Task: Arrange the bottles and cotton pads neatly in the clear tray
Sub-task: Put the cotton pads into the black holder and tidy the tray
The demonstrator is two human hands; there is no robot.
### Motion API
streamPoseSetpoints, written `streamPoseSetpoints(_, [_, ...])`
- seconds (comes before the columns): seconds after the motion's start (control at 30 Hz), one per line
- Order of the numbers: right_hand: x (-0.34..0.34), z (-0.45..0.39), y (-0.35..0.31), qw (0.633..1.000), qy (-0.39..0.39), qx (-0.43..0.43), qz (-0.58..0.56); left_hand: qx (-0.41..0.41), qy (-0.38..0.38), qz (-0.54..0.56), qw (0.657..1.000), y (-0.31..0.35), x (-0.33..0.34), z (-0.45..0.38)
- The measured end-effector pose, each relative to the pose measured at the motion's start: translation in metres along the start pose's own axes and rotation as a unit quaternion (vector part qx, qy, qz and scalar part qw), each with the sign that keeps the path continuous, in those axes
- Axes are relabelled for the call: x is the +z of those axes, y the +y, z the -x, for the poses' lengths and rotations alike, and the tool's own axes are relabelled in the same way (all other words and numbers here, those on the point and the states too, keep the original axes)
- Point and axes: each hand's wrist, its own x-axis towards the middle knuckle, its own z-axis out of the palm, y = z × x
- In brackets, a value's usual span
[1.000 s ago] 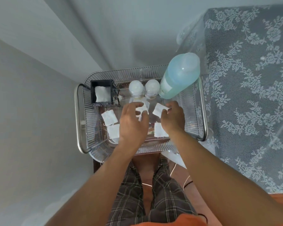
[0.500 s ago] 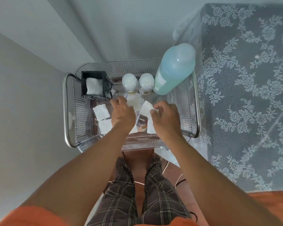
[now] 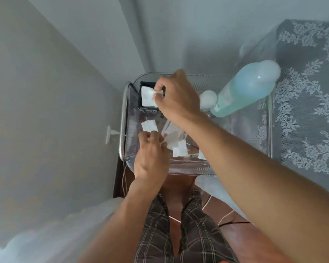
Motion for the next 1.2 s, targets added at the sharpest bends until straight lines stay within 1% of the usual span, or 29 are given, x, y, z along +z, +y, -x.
streamPoseSetpoints(0.13, [0.024,-0.004,-0.001,0.998,0.004,-0.017,0.066,-0.002,0.051,0.022,0.998,-0.007,-0.035,0.018])
streamPoseSetpoints(0.2, [0.027,-0.002,-0.002,0.997,0.018,-0.020,0.075,0.008,0.065,0.035,0.997,-0.005,-0.048,0.019])
streamPoseSetpoints(0.27, [0.025,0.003,-0.002,0.997,0.044,-0.012,0.055,0.027,0.080,0.050,0.995,0.000,-0.058,0.017])
streamPoseSetpoints(0.33, [0.016,0.014,0.004,0.996,0.083,0.004,0.010,0.048,0.102,0.061,0.992,0.008,-0.065,0.008])
streamPoseSetpoints(0.43, [0.002,0.056,0.028,0.990,0.126,0.046,-0.043,0.065,0.123,0.048,0.989,0.020,-0.071,-0.013])
streamPoseSetpoints(0.47, [-0.001,0.074,0.039,0.989,0.121,0.068,-0.060,0.072,0.126,0.033,0.989,0.024,-0.072,-0.022])
streamPoseSetpoints(0.53, [-0.007,0.110,0.060,0.986,0.088,0.114,-0.083,0.083,0.126,-0.010,0.989,0.031,-0.071,-0.043])
streamPoseSetpoints(0.6, [-0.011,0.138,0.075,0.984,0.052,0.148,-0.081,0.078,0.119,-0.054,0.988,0.038,-0.069,-0.063])
streamPoseSetpoints(0.73, [-0.014,0.158,0.093,0.983,-0.013,0.173,-0.052,0.064,0.103,-0.145,0.982,0.040,-0.062,-0.090])
streamPoseSetpoints(0.83, [-0.014,0.156,0.104,0.981,-0.051,0.185,-0.018,0.032,0.094,-0.163,0.982,0.039,-0.059,-0.099])
streamPoseSetpoints(0.93, [-0.013,0.149,0.114,0.977,-0.085,0.197,0.008,0.021,0.084,-0.144,0.986,0.044,-0.057,-0.099])
streamPoseSetpoints(1.0, [-0.013,0.143,0.118,0.972,-0.109,0.204,0.040,0.049,0.116,-0.133,0.983,0.049,-0.054,-0.090])
streamPoseSetpoints(1.07, [-0.012,0.135,0.121,0.968,-0.129,0.203,0.075,0.098,0.141,-0.147,0.974,0.050,-0.047,-0.078])
streamPoseSetpoints(1.13, [-0.010,0.127,0.123,0.966,-0.140,0.195,0.100,0.120,0.114,-0.159,0.973,0.049,-0.039,-0.070])
streamPoseSetpoints(1.2, [-0.008,0.121,0.125,0.964,-0.150,0.191,0.113,0.115,0.070,-0.173,0.976,0.045,-0.030,-0.069])
